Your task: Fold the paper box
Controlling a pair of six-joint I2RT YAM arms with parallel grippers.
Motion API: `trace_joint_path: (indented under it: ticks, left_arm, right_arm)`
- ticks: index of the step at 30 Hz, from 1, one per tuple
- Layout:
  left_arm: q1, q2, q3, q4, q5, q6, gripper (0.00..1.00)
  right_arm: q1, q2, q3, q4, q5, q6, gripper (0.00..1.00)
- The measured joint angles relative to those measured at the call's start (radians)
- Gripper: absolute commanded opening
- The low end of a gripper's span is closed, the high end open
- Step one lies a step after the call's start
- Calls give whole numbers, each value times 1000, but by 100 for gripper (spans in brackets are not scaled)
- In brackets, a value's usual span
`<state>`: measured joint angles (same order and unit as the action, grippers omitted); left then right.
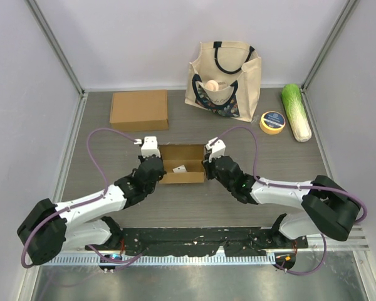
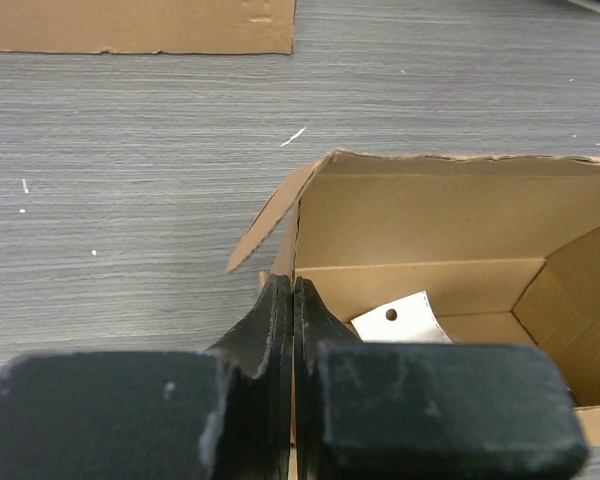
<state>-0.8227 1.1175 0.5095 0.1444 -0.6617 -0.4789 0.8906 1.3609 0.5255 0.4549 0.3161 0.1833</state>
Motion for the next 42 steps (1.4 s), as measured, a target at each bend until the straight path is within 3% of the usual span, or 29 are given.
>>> trace_joint_path:
  ticks: [6, 12, 18, 22, 27, 30, 36, 42]
  left_arm:
    - [-81, -17, -53, 66, -72, -23, 0]
    - [-121, -44, -112, 121, -125, -22, 0]
    - [-138, -57, -146, 170, -152, -24, 0]
    - [-146, -47, -151, 193, -163, -32, 0]
    - [-148, -40, -151, 205, -167, -30, 0]
    - [-149, -34, -151, 215, -169, -18, 0]
    - [-151, -25, -152, 233, -170, -10, 0]
    - [-151, -25, -152, 233, -169, 2, 0]
  right_arm:
    - [45, -15, -35, 52, 68, -20, 1]
    - [92, -100, -85, 20, 116, 13, 10]
    - [98, -276, -117, -82, 121, 102, 33]
    - [98, -361, -117, -190, 93, 169, 62]
    - [76, -407, -3, -462, 28, 183, 69]
    - [6, -384, 100, -555, -31, 151, 70]
    - [-369, -238, 146, -468, -281, 47, 60]
    - [-396, -90, 140, -357, -507, -49, 56]
